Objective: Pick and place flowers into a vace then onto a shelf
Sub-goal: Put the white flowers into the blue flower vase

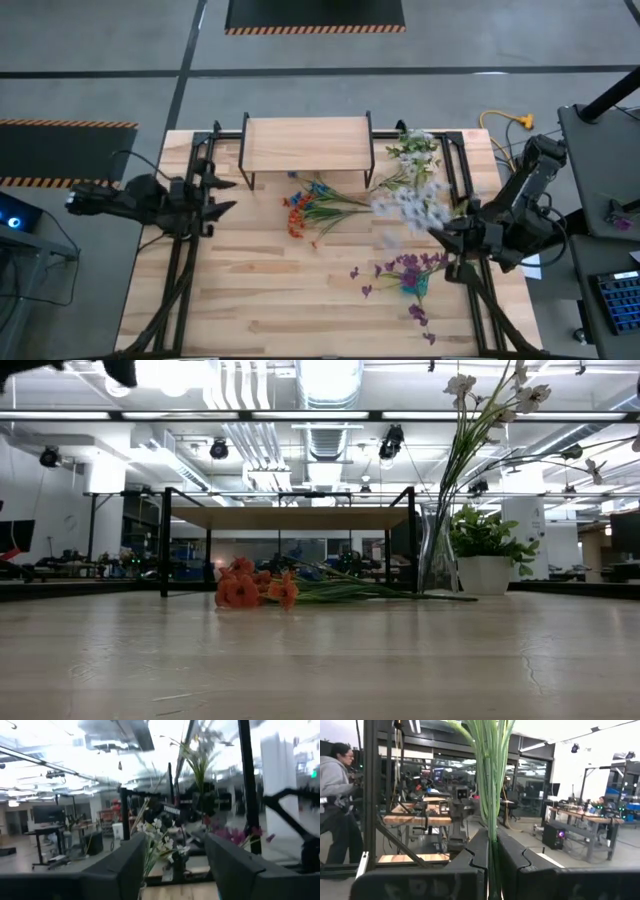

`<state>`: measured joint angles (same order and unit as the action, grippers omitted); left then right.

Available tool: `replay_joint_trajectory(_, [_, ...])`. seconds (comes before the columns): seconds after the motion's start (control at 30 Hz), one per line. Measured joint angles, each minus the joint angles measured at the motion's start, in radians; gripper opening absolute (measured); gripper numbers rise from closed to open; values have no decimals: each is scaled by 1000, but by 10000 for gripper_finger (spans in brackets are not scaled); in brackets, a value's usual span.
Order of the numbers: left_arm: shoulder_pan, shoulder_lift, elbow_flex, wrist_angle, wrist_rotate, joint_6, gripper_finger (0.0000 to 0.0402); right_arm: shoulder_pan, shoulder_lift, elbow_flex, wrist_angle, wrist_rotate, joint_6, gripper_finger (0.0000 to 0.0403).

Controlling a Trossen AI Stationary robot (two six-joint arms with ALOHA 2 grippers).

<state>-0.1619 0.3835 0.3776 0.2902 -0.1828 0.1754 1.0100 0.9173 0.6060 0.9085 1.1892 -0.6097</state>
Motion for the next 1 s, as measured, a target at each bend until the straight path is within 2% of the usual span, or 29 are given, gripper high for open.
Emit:
replay_joint_trajectory(0.1, [0,171,122,4,0,16,215,-5,0,1,0,-1,5,11])
replay_joint_trajectory(0.23, [0,404,332,-30,1,92,225,-6,0,8,0,-1,5,11])
replay_joint_trajectory(0.47, [0,768,735,-378,3,172,226,-6,0,9,0,-1,-14,11])
replay_joint_trajectory(0.6, [0,898,895,-399,10,190,226,-5,0,9,0,-1,-20,11])
replay_joint_trajectory(0.77, [0,1034,1041,-410,149,191,226,-5,1,9,0,-5,-27,11])
replay_joint_trajectory(1.0, [7,1242,1261,-386,205,236,226,-5,1,9,0,-10,-30,11])
